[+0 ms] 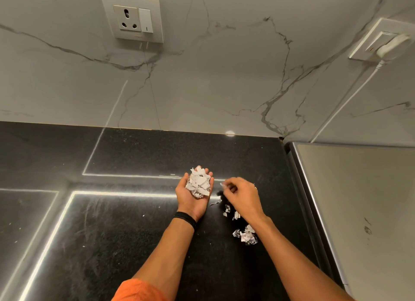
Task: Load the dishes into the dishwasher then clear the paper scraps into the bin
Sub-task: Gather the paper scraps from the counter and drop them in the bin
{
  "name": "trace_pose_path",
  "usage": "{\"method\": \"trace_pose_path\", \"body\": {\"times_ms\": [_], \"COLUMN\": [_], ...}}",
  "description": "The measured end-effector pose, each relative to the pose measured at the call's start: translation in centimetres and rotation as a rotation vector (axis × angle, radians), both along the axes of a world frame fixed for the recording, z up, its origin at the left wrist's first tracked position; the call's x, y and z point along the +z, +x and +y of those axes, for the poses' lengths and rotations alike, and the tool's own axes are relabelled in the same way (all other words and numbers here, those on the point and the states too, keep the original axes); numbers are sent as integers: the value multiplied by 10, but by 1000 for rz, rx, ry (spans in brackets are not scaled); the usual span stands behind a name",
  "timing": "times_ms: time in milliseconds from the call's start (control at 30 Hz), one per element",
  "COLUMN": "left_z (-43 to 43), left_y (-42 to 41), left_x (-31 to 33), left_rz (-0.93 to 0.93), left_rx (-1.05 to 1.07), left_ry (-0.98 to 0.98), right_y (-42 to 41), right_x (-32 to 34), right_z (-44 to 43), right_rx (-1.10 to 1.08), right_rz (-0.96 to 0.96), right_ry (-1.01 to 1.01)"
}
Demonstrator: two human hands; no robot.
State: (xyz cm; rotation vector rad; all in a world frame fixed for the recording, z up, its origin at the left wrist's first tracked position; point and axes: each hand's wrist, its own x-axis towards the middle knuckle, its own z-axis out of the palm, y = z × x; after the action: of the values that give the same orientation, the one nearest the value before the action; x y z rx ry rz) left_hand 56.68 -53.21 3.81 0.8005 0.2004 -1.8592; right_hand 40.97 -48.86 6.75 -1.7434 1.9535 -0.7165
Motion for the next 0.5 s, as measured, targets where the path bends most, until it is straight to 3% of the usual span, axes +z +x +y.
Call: {"method": "trace_pose_path", "body": {"times_ms": [100,300,500], "left_z": [2,10,2], "left_y": [-7,-17,-15], "left_x": [0,11,8], "left_rz": [-7,24,56], "left_rx": [-26,-94,-45], "left_ry": [-20,-60,-19], "right_y": [13,31,-12], "right_x": [23,45,41], "right_z": [-4,-11,-19], "right_rx": [-14,147,-99], "right_rz": [-233,-319,-479], "right_ry": [-105,-75,-34]}}
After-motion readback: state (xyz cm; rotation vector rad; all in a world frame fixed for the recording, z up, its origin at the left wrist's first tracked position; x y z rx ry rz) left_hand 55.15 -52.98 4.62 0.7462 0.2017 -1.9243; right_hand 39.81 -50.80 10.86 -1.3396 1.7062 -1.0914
